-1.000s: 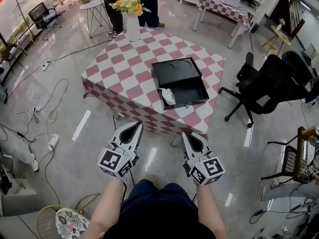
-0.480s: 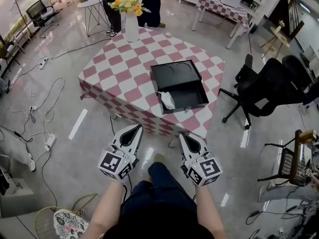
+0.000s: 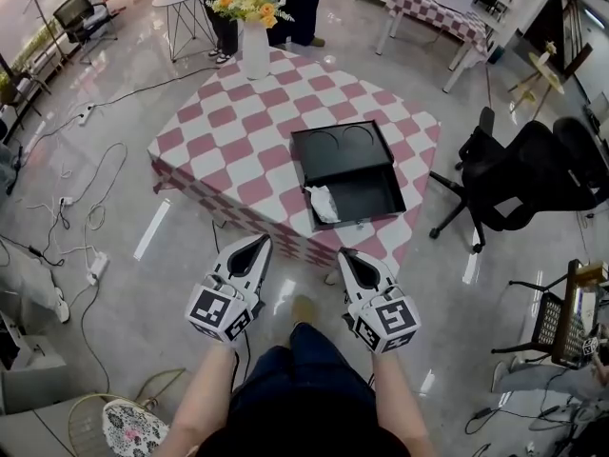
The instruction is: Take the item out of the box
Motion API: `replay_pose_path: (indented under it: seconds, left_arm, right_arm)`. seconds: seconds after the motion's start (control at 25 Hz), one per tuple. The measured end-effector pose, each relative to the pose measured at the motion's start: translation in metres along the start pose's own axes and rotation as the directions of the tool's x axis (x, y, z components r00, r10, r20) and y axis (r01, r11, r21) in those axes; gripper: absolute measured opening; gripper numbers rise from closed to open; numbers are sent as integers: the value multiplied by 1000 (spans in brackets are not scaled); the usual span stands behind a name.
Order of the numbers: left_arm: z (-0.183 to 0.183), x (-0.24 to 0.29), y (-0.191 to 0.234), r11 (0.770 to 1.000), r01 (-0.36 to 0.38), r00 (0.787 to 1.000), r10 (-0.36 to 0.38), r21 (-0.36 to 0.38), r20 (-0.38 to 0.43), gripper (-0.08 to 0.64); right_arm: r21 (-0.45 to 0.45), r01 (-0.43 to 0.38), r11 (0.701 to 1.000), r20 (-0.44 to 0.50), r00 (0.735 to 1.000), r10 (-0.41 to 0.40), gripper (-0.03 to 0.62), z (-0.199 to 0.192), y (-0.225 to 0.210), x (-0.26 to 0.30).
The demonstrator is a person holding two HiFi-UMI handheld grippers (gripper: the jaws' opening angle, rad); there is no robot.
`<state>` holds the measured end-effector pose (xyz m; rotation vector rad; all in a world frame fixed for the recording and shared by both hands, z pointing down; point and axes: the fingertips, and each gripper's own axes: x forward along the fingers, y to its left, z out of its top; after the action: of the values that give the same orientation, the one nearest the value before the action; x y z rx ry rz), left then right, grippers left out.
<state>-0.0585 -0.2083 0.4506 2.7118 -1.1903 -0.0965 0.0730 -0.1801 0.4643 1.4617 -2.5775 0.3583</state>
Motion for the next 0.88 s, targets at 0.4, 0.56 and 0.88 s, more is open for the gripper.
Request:
replay_pose_path:
  seconds: [0.4,0.56,0.88]
  left_arm:
    - [-5,35,18,1000,-14,1000,13,-11,-15,12]
    - [-6,48,23,1000,-16,1000,15,-18,-17,12]
    - [-20,71,30,999,-17,999,15,-37,-37,12]
  right_arm:
    - [-9,-18,1000,-33,999,17,52,-2,-28,33]
    - [-33,-29,999,-59,998,27,65,-2,-37,43]
    - [-60,-69,996,-126,990,61,123,-12,-47,67]
